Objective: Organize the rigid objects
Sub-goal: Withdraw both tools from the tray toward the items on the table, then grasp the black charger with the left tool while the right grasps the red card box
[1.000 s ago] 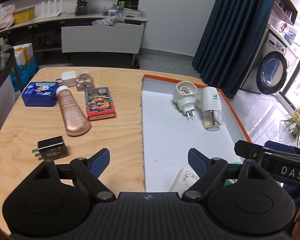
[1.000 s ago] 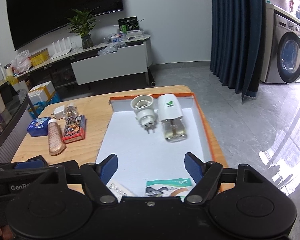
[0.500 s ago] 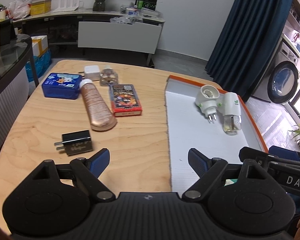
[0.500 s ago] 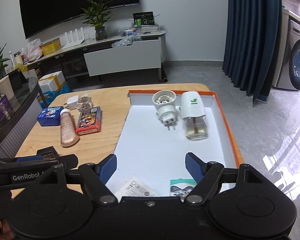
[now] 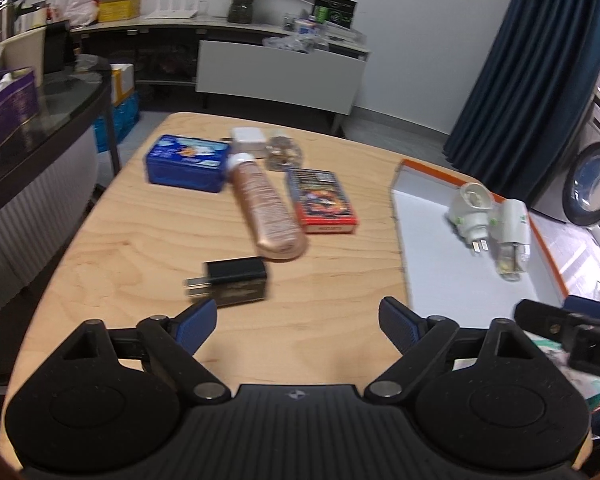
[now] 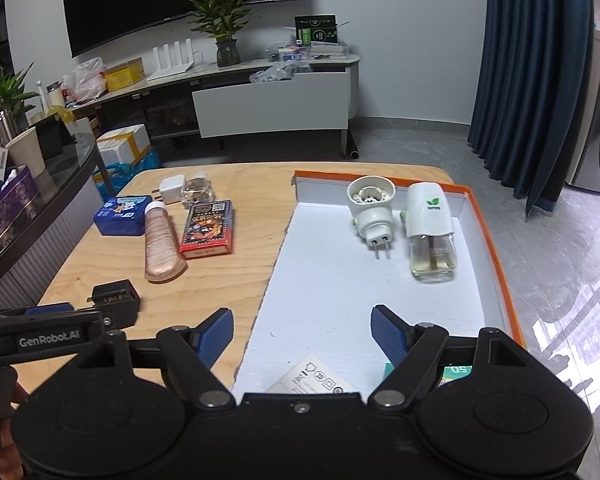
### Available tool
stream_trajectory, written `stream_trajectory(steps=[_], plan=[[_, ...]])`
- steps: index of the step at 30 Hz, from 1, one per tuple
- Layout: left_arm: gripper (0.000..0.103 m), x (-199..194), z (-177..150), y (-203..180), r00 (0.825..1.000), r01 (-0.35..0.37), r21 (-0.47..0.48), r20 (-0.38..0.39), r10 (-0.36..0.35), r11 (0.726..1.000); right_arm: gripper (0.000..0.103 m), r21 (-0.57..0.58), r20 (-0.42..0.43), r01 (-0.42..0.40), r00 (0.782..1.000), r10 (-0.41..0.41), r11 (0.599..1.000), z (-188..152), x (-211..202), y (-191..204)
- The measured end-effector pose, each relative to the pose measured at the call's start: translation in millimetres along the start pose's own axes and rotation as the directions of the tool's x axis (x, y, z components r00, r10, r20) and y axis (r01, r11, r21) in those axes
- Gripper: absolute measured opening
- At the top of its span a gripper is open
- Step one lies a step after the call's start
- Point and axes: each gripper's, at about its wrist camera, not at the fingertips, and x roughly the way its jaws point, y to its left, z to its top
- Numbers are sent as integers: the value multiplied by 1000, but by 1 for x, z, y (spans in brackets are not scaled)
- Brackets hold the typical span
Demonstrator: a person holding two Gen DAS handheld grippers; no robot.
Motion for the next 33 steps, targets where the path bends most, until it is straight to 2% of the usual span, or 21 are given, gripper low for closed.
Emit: stream_trajectory(steps=[8, 20, 23, 25, 27, 33], plan=[[99, 16, -8, 32, 997, -75, -72, 25, 77, 995, 90, -19, -24, -16, 1000, 16, 1000, -1, 11, 11], [99, 53, -15, 20, 984, -154, -41, 86, 157, 987, 90, -21, -52, -26, 998, 25, 999, -2, 30, 13], [92, 57, -14, 19, 979, -170, -25, 107, 172, 985, 90, -7, -58, -23, 998, 22, 1000, -1, 34, 9], [74, 58, -13, 20, 975, -183, -5, 126, 183, 983, 90, -1, -61, -20, 998, 20, 1000, -1, 37, 7], [62, 58, -12, 21, 975, -182, 29, 138, 176, 983, 90, 4, -62, -20, 998, 20, 1000, -1, 39, 6], [62, 52, -13, 29, 981, -150, 71, 135, 140, 986, 90, -7, -70, -46, 997, 45, 999, 4, 48, 16]])
